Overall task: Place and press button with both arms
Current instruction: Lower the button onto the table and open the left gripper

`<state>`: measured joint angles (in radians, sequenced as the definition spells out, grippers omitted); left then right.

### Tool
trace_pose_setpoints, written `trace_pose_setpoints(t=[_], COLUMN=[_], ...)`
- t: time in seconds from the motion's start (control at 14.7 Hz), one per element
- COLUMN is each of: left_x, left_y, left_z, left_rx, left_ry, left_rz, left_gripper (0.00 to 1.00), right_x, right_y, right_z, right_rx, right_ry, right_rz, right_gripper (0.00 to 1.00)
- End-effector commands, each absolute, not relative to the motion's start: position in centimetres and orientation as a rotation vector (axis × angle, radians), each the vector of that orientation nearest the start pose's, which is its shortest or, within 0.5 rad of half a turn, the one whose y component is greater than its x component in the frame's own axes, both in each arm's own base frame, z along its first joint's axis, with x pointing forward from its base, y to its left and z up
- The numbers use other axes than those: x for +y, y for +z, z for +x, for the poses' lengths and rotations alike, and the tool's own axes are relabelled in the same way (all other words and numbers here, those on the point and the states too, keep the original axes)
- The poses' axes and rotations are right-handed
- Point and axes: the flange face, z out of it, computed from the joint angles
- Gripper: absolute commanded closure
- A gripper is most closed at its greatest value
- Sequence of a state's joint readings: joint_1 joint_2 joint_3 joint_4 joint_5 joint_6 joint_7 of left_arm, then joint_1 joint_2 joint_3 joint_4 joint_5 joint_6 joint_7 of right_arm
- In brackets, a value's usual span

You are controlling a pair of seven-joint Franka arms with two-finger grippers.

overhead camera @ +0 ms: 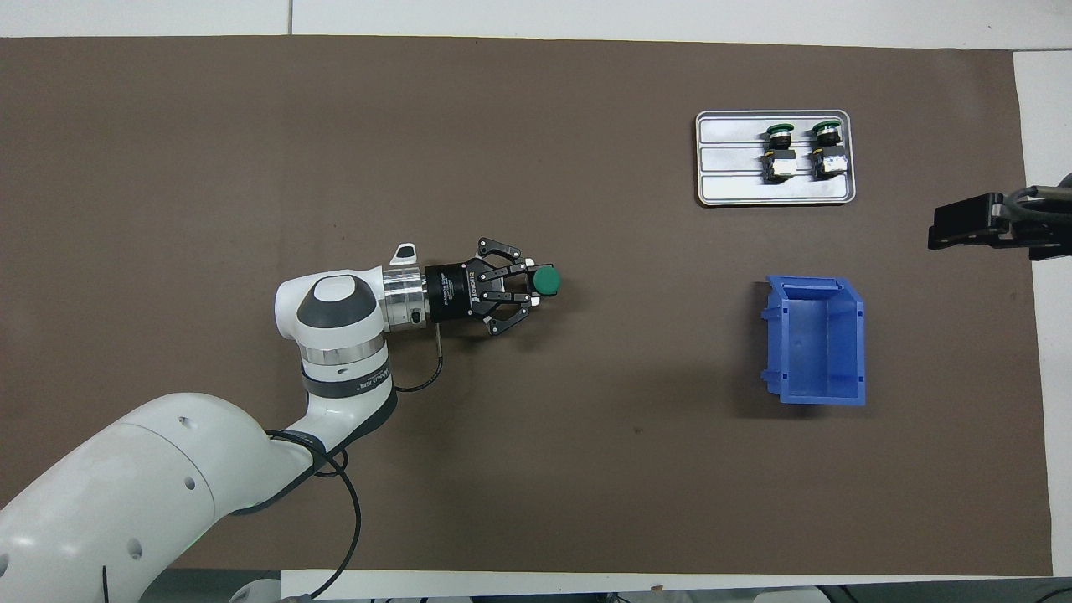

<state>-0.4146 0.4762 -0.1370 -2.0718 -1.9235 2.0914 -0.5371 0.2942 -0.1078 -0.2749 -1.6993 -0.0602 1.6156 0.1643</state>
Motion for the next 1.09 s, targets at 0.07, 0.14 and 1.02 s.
trace_pose_setpoints(t=[0.07, 0.14, 1.02], left_x=[-33.3, -33.4, -32.9], left_y=[20.1, 20.2, 21.9], left_z=[48.6, 48.6, 49.2], left_rx=[1.399, 1.395, 1.411], left_ry=[-1.003, -0.997, -0.978], left_rz=[1.350, 1.360, 1.344], left_gripper=[0.53, 0.07, 0.00], right_x=[-0.7, -0.6, -0.7], right_y=[62.3, 62.4, 62.4], right_z=[52.0, 52.0, 52.0], right_rx=[0.210, 0.208, 0.210], right_ry=[-0.030, -0.033, -0.033], right_rz=[-3.158, -3.158, -3.158], right_gripper=[0.01, 0.01, 0.01])
